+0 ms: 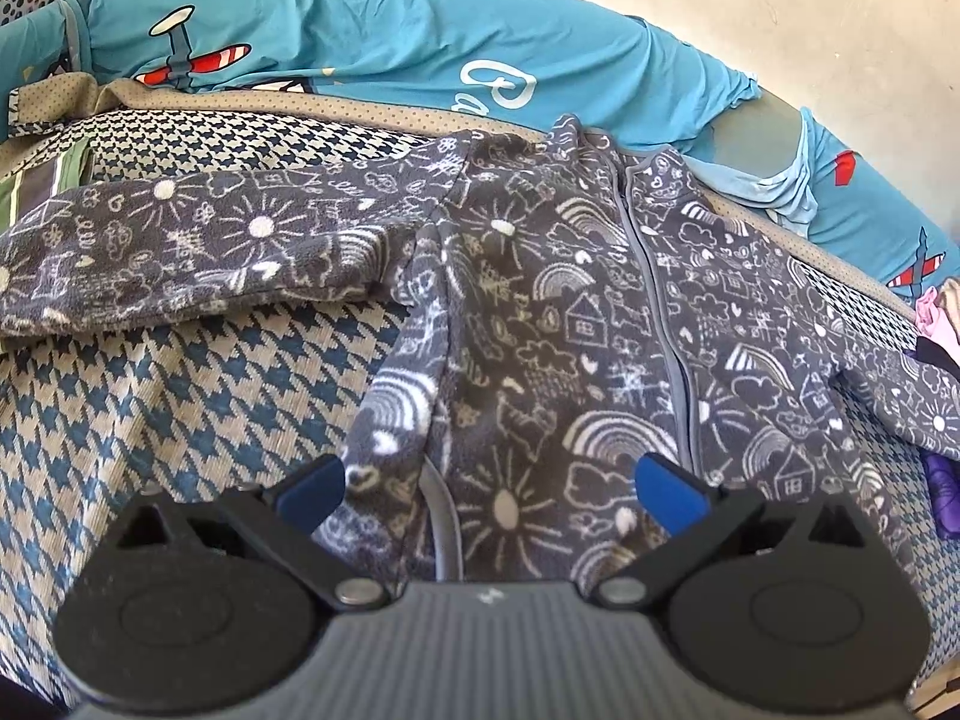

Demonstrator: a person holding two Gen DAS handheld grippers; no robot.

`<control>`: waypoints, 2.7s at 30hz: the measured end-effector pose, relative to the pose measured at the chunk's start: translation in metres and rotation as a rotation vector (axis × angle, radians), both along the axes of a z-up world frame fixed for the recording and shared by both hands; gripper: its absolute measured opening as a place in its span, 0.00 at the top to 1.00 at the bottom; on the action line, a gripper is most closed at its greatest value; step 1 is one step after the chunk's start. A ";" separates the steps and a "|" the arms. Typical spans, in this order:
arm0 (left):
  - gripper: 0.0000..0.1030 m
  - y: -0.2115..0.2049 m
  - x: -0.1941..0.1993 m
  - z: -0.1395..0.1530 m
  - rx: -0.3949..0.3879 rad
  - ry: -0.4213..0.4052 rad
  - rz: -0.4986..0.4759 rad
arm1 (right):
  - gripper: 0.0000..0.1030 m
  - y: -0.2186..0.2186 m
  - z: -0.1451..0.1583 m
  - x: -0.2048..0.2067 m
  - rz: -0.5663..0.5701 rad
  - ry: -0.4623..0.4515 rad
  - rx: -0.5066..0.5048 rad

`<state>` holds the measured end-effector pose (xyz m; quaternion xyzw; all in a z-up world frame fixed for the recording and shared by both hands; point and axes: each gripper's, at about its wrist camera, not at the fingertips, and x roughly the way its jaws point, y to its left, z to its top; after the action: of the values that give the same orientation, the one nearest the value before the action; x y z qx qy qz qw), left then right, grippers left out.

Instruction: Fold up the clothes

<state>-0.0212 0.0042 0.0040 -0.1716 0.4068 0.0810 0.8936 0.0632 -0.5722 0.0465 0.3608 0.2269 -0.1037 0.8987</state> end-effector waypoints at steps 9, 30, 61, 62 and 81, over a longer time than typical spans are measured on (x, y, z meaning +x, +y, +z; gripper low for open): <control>0.00 -0.002 -0.001 -0.002 0.011 0.004 -0.001 | 0.28 0.005 0.003 -0.004 0.023 -0.064 0.050; 0.00 -0.011 0.004 -0.008 0.020 0.020 -0.029 | 0.28 0.014 -0.014 0.019 -0.091 0.013 0.037; 0.00 -0.020 0.005 -0.016 0.044 0.032 -0.042 | 0.92 0.119 0.016 0.063 0.262 -0.176 -0.087; 0.00 -0.020 0.005 -0.017 0.047 0.032 -0.044 | 0.92 0.125 0.015 0.066 0.276 -0.179 -0.082; 0.00 -0.012 0.007 -0.017 -0.014 0.033 -0.031 | 0.92 0.212 0.002 0.100 0.467 -0.208 -0.061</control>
<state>-0.0140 -0.0079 -0.0127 -0.1701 0.4249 0.0672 0.8866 0.1636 -0.3601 0.0488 0.2801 0.2070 0.1376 0.9272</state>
